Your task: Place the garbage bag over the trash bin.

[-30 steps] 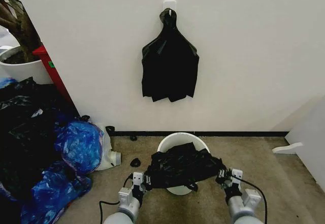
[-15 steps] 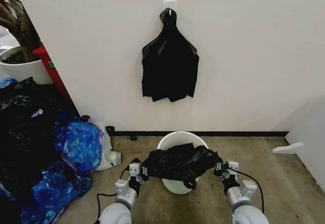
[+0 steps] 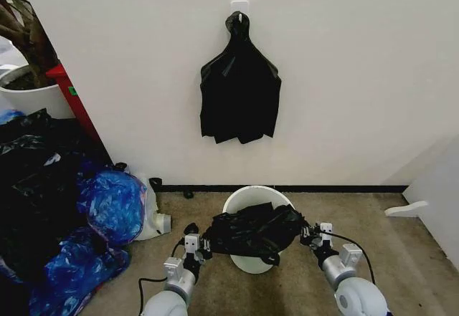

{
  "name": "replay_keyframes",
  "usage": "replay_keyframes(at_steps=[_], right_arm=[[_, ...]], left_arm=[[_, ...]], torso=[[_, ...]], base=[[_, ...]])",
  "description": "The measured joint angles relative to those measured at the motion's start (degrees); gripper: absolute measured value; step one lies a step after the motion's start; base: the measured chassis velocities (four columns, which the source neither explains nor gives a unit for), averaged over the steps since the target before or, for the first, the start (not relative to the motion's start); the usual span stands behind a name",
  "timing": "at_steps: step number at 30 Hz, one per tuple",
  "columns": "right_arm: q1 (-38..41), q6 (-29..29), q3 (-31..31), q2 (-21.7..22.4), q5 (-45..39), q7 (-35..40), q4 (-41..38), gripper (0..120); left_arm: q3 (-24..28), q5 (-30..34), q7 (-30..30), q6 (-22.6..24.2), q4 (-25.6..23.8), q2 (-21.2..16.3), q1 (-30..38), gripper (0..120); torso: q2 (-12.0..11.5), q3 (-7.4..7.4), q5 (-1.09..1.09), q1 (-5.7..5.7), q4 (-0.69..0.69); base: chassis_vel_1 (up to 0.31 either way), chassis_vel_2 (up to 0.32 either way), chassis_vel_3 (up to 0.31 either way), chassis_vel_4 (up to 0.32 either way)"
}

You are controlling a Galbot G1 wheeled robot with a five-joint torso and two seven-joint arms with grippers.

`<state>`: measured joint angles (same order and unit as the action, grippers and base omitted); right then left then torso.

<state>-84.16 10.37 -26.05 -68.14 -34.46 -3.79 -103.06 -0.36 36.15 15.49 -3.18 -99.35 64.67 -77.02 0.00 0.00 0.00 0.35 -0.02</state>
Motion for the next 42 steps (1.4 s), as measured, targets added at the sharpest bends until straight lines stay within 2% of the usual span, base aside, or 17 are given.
replay_keyframes(at_steps=[5, 12, 24, 31, 39, 42], right_arm=[[0.82, 4.13, -0.96, 0.21, -1.25, -1.45, -1.12, 0], [2.83, 5.76, -1.95, 0.94, -2.22, -1.76, -2.52, 0], [5.44, 8.65, -0.17, 0.65, -0.04, -4.82, 3.61, 0], [5.56, 8.61, -0.09, 0.27, 0.21, -5.05, 4.68, 0], [3.93, 7.18, -0.46, 0.7, 0.82, -4.5, 2.85, 0], [2.59, 7.24, -0.66, 1.03, 0.93, -4.06, 0.33, 13]], left_arm=[[-0.74, 1.59, 1.09, 0.72, 0.97, 1.45, 0.53, 0], [-0.84, -0.07, 0.79, 0.71, -0.61, 1.56, 0.28, 0], [-0.97, 0.81, 1.06, 1.04, 1.63, 3.2, 0.04, 0], [-1.25, 2.16, 1.26, 1.76, 3.84, 4.52, 0.07, 0], [-1.1, 0.29, 1.21, 1.89, 2.85, 4.15, -0.24, 0], [-1.49, -2.64, 1.45, 1.26, 1.43, 3.66, -1.04, 0]], torso=[[0.0, 0.0, 0.0, 0.0, 0.0], [0.0, 0.0, -0.01, 0.0, 0.0], [0.0, 0.0, 0.0, 0.0, 0.0], [0.0, 0.0, -0.01, -0.01, 0.0], [0.0, 0.01, 0.0, 0.0, 0.01], [0.0, 0.01, 0.0, -0.01, 0.0]], base=[[0.0, 0.0, 0.0, 0.0], [0.0, 0.0, 0.0, 0.0], [0.0, 0.0, 0.0, 0.0], [0.0, 0.0, 0.0, 0.0], [0.0, 0.0, 0.0, 0.0], [0.0, 0.0, 0.0, 0.0]])
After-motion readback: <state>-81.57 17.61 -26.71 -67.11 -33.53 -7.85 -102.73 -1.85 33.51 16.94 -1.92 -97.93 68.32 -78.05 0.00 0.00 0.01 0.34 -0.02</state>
